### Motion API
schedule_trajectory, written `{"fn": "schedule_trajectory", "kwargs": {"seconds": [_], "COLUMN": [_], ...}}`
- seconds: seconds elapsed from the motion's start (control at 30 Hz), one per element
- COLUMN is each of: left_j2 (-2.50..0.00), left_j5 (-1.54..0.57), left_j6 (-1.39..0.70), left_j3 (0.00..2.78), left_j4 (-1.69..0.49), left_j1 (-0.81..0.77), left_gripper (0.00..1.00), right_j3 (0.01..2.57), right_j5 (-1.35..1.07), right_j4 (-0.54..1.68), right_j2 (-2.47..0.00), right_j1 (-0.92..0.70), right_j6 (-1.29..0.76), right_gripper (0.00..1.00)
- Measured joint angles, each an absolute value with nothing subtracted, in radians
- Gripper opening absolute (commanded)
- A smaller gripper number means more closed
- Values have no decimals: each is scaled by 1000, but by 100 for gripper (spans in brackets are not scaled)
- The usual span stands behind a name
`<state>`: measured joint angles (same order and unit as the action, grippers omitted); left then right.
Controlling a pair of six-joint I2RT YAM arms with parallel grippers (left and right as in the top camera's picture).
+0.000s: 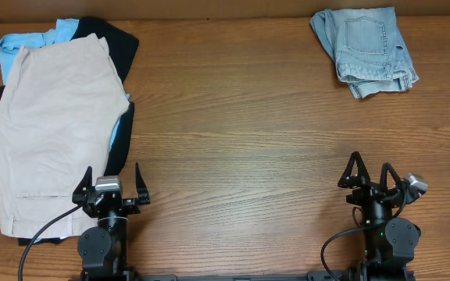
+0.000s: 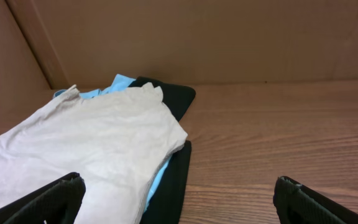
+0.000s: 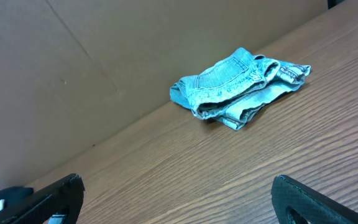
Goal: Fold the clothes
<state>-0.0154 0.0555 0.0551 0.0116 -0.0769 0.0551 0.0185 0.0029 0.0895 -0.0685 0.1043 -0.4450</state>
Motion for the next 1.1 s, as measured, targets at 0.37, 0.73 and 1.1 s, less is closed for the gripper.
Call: {"fn": "schedule_trajectory", "kwargs": {"seconds": [0.37,0.73,1.1], "left_j2": [-15,-15,-15], "left_j5": [56,56,56], "left_j6": [60,63,-46], "left_j3": [12,12,12], "left_j4": [-77,-77,24], "left_j1": [55,55,55], "left_gripper": [100,100,100], "right_j3": [19,19,26], "right_j5": [3,4,-166], "right_j4": [89,80,-26], "right_j2": [-68,-68,-70], "right_j1": [104,104,104], "right_j6": [-445,-445,-375], "right_gripper": [100,100,100]}}
